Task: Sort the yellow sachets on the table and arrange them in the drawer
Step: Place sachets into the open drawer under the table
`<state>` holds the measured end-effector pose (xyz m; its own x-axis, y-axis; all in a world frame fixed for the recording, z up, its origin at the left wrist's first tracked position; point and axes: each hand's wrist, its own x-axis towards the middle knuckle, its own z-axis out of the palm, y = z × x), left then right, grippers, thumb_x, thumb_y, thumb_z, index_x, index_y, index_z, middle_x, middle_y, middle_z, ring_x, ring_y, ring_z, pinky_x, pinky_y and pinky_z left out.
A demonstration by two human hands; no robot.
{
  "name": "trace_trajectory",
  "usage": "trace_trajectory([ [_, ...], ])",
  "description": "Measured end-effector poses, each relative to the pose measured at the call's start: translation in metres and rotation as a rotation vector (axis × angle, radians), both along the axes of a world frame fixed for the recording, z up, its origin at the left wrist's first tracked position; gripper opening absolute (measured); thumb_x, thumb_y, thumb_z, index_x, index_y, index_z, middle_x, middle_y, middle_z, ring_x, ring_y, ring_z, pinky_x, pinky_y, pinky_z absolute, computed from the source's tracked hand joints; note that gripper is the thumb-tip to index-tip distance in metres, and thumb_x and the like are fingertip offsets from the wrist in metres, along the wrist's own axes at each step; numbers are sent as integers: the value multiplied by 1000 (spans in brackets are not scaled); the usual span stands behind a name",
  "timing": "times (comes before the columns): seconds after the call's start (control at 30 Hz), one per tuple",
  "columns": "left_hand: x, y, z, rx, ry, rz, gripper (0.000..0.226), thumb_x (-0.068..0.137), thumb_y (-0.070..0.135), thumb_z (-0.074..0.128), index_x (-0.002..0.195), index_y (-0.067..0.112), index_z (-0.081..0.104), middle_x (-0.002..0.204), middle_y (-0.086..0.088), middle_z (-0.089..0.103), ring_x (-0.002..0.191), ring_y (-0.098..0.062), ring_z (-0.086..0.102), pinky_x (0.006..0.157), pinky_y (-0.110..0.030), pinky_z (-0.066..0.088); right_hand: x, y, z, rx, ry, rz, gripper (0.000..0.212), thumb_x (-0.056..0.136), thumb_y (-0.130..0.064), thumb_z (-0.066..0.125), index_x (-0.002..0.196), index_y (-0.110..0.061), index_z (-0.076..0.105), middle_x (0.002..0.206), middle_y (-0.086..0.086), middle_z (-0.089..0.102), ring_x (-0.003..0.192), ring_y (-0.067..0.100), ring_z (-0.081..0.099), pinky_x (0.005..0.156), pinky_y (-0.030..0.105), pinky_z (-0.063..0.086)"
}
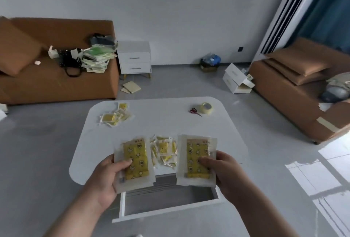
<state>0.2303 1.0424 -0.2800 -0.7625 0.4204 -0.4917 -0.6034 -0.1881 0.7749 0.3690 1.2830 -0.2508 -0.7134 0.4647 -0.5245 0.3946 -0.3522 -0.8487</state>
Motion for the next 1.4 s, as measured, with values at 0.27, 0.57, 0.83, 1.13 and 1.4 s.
trace_trajectory([
  [0.27, -90, -13, -19, -66, -18, -19, 22, 82, -9, 54, 96, 6, 64, 77, -10, 75, 64, -23, 73, 51, -34, 58, -93, -15, -21, -55, -32, 15, 20, 85, 7, 63, 103, 2, 70, 100, 21, 74, 95, 38, 71, 92, 54, 53],
  [0.57, -91, 9, -93, -216, -167, 80, 21, 86, -10, 53, 89, 8, 64, 76, -10, 73, 67, -25, 70, 49, -33, 56, -126, 12, -95, -165, -163, 57, 19, 88, 3, 63, 106, 1, 68, 99, 18, 75, 90, 33, 73, 80, 43, 59],
  [0.83, -88, 33, -170, -274, -257, 129, 20, 86, -9, 52, 89, 8, 62, 72, -9, 74, 61, -21, 71, 57, -37, 60, -135, 32, -184, -259, -274, 85, 20, 88, 0, 64, 108, 2, 67, 98, 18, 75, 91, 34, 73, 86, 48, 57],
  [1.13, -140, 24, -301, -237, -204, 122, 21, 84, -9, 53, 85, 9, 64, 75, -10, 74, 68, -25, 70, 64, -39, 57, -178, 10, -309, -237, -273, 84, 22, 86, -5, 67, 108, -4, 68, 99, 12, 76, 92, 30, 73, 92, 49, 54],
  [1.4, -183, -1, -414, -112, 46, 42, 28, 52, 16, 74, 79, 14, 75, 82, -12, 74, 67, -24, 72, 50, -35, 57, -223, -24, -437, -307, -92, 108, 43, 65, -5, 69, 108, 1, 66, 101, 19, 74, 95, 36, 72, 90, 51, 53],
])
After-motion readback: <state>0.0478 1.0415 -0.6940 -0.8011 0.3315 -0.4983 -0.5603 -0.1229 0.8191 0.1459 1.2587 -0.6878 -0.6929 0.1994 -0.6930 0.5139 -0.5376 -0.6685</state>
